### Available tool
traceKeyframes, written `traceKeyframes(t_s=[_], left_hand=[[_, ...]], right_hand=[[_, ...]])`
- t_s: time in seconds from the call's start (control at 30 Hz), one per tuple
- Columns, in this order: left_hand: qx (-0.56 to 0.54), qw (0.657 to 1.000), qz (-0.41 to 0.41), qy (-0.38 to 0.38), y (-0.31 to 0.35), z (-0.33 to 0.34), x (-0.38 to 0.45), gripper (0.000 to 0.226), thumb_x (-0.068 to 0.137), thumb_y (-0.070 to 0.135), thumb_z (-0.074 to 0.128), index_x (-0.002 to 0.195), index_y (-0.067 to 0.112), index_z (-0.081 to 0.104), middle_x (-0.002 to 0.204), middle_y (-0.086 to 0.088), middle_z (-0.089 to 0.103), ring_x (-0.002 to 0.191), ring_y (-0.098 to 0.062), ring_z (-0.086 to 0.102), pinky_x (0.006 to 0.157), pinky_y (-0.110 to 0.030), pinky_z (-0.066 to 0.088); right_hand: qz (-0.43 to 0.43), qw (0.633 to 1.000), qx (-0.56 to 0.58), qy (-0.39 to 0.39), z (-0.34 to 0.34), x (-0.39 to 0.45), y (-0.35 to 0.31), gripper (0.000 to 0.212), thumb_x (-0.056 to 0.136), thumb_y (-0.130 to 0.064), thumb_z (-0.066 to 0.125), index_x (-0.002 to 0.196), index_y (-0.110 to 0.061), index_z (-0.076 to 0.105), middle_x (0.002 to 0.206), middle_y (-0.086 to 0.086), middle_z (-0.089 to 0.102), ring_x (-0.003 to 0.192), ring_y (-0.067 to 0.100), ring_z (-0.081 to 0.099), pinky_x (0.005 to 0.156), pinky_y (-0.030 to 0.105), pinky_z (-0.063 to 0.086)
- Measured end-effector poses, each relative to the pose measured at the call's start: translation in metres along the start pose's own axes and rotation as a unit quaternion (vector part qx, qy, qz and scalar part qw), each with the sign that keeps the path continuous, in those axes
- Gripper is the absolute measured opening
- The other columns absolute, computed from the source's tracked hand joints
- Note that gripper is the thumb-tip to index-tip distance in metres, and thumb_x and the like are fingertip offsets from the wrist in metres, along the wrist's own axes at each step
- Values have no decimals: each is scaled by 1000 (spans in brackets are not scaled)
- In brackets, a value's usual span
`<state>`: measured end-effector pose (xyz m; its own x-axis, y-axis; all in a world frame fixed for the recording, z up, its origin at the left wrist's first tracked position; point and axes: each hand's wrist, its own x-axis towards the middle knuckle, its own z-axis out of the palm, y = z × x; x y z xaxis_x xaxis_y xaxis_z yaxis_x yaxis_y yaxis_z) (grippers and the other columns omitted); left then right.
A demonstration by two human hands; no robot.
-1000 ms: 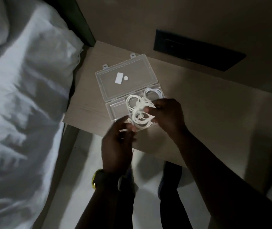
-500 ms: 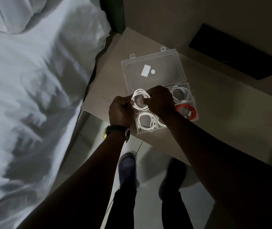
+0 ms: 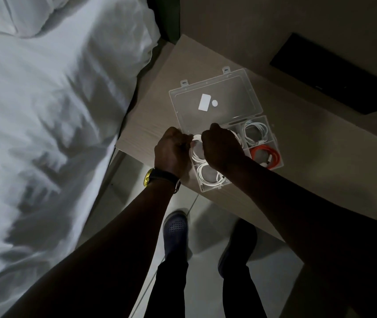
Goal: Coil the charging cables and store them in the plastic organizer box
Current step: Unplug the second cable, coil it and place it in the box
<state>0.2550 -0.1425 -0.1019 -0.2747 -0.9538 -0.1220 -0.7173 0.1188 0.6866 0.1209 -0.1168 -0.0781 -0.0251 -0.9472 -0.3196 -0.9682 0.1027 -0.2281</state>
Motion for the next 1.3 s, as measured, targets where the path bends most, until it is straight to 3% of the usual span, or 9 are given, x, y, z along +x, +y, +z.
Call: traceKeyframes(t_s=[0.2,0.3,0.5,0.67,0.77,1.0,1.17,1.23,1.3], left_hand=[[43,999,24,-16,5,-1,6,15,85,5,65,95,6,76,100,-15,67,89,-33,63,71,-29,43],[43,999,21,-13,7,1,4,17,86,6,62,100,11,71,100,-10,63,87,-27,59,69,-24,33],[15,1000,-11,-2,11,7,2,15,86,2,61,95,10,69,98,-10,61,85,-26,58,71,-31,46],[38,998,40,-29,7,6,0,15,83,3,62,90,8,74,98,-14,63,87,-32,62,71,-35,49],[96,990,67,-74,3,10,-8,19,86,13,61,99,15,75,101,-10,60,86,-33,61,71,-42,51],[113,991,49,-48,6,23,-25,27,86,11,54,109,13,68,113,-9,57,79,-34,62,62,-33,47],[112,991,43,-53,4,27,-29,40,84,6,59,123,13,63,122,-9,57,88,-33,63,67,-34,47],[95,993,47,-47,4,27,-29,39,84,6,59,122,13,64,121,-9,58,90,-33,64,70,-36,51],[64,995,63,-36,2,25,-31,40,84,5,55,122,14,65,121,-7,61,95,-31,65,74,-38,54]], right_hand=[[-20,999,24,29,13,-19,11,23,98,-10,45,117,0,54,124,22,49,98,33,58,79,38,45],[-22,997,52,53,18,-18,23,28,99,-12,44,122,-5,60,116,15,56,99,30,60,79,36,45],[35,989,116,90,17,-7,28,15,92,-19,59,97,-16,74,103,5,70,99,27,65,84,33,46],[31,993,84,80,22,-3,29,11,88,-11,56,82,-15,64,102,9,61,90,28,61,72,23,34],[25,995,47,81,21,-5,30,10,88,-12,57,84,-16,66,103,8,61,91,31,60,65,30,36],[19,999,11,29,6,4,23,16,74,-8,57,65,-19,50,82,5,69,82,34,68,62,30,37],[1,1000,-1,11,2,10,20,17,79,-9,56,69,-20,47,89,9,71,89,38,68,67,32,41],[-3,1000,17,22,9,7,29,9,85,-15,55,78,-15,61,96,6,69,97,33,66,72,34,46],[6,997,69,37,16,0,40,18,91,-26,55,97,-22,71,107,2,67,107,28,63,83,36,48]])
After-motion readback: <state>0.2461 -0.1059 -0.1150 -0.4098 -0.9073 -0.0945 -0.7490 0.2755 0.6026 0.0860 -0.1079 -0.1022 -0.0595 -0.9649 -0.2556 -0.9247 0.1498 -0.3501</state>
